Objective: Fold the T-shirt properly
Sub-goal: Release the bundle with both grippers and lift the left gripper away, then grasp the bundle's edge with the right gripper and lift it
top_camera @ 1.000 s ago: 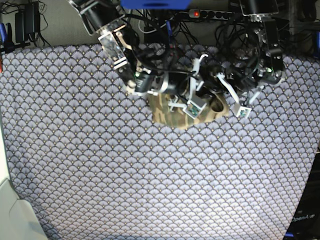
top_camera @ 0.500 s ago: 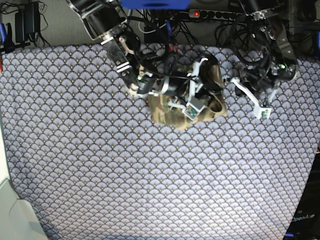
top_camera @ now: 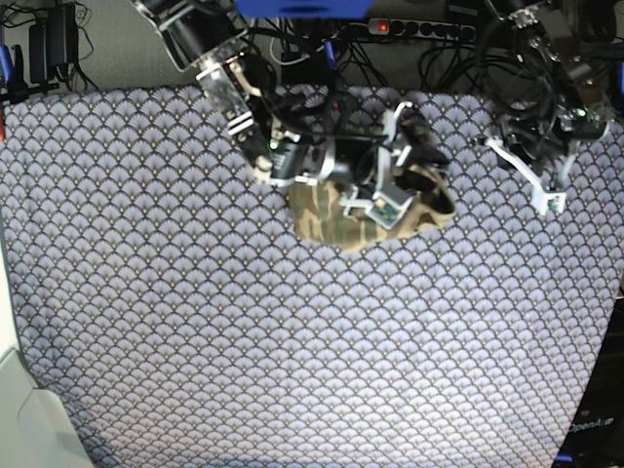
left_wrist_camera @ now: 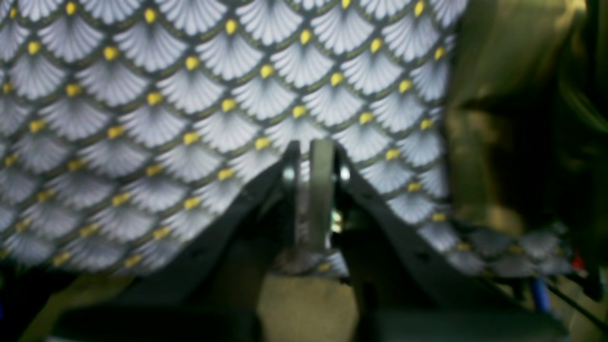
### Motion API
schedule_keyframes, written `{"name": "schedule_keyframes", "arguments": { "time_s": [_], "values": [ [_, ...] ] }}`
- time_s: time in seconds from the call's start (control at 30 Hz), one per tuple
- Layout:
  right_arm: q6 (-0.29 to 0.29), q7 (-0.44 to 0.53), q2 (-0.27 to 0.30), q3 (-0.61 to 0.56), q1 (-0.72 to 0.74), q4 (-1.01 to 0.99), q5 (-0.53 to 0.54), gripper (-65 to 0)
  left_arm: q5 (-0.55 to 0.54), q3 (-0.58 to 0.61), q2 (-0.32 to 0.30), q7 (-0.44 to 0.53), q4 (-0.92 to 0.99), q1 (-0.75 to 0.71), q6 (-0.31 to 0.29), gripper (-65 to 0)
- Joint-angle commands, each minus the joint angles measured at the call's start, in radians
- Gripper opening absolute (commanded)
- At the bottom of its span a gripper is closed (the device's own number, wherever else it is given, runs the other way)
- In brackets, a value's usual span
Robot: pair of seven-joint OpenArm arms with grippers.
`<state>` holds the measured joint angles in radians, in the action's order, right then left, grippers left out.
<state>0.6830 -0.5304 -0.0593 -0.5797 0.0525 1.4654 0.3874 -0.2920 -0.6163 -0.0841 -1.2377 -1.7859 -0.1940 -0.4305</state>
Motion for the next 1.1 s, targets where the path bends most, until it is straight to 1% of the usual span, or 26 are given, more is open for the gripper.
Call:
{"name": "schedule_keyframes", "arguments": {
  "time_s": [0.0,0.13,0.2,0.23,0.3,0.33,0.43,0.53,0.57,0.6,0.7,0.77,0.87,0.93,1.07],
  "values": [
    [0.015,0.028,-0.018,-0.015,0.013,0.053,0.026,-39.4,-0.013,-0.011,-0.007,0.013,-0.016,-0.003,-0.003,-61.1],
    [0.015,0.031,-0.012,-0.062,0.000,0.156,0.026,-39.5,-0.013,-0.072,-0.007,0.008,-0.019,-0.020,-0.012,-61.1],
    [0.015,0.031,-0.009,-0.062,-0.001,0.200,0.018,-39.6,-0.019,-0.083,-0.007,0.008,-0.021,-0.037,-0.012,-61.1],
    [0.015,0.033,0.008,-0.059,0.004,0.217,0.018,-39.7,-0.020,-0.083,-0.007,0.008,-0.021,-0.046,-0.014,-61.1],
    [0.015,0.033,0.040,-0.016,0.011,0.225,0.018,-40.8,-0.020,-0.063,-0.006,0.008,-0.021,-0.075,-0.015,-61.1],
    [0.015,0.028,0.045,0.017,0.027,0.223,0.018,-42.3,-0.020,-0.043,-0.004,0.008,-0.022,-0.089,-0.015,-61.1],
    [0.015,0.023,0.106,0.120,0.053,0.208,0.018,-50.0,-0.020,0.032,0.002,0.019,-0.058,-0.140,-0.015,-61.2],
    [0.015,0.023,0.158,0.200,0.077,0.205,0.023,-60.2,-0.020,0.095,0.002,0.020,-0.102,-0.186,-0.009,-61.7],
    [0.015,0.023,0.175,0.223,0.082,0.205,0.020,-63.4,-0.020,0.114,0.002,0.020,-0.113,-0.197,-0.006,-64.0],
    [0.015,0.023,0.189,0.247,0.089,0.205,0.018,-65.0,-0.019,0.134,0.002,0.020,-0.117,-0.206,-0.006,-65.0],
    [0.015,0.002,0.221,0.303,0.093,0.205,0.022,-65.0,-0.014,0.166,0.002,0.020,-0.114,-0.223,-0.004,-64.2],
    [0.015,-0.006,0.229,0.330,0.086,0.202,0.020,-65.0,-0.017,0.177,0.004,0.020,-0.117,-0.235,-0.004,-64.2],
    [0.015,0.000,0.229,0.340,0.085,0.134,0.023,-65.0,-0.016,0.207,0.007,0.022,-0.113,-0.230,-0.004,-64.2],
    [0.015,0.002,0.226,0.335,0.083,0.079,0.023,-65.0,-0.013,0.223,0.039,0.026,-0.111,-0.220,-0.003,-64.2],
    [0.015,0.008,0.221,0.332,0.071,-0.001,0.023,-65.0,-0.013,0.223,0.079,0.026,-0.110,-0.198,-0.003,-64.2]
  ]
}}
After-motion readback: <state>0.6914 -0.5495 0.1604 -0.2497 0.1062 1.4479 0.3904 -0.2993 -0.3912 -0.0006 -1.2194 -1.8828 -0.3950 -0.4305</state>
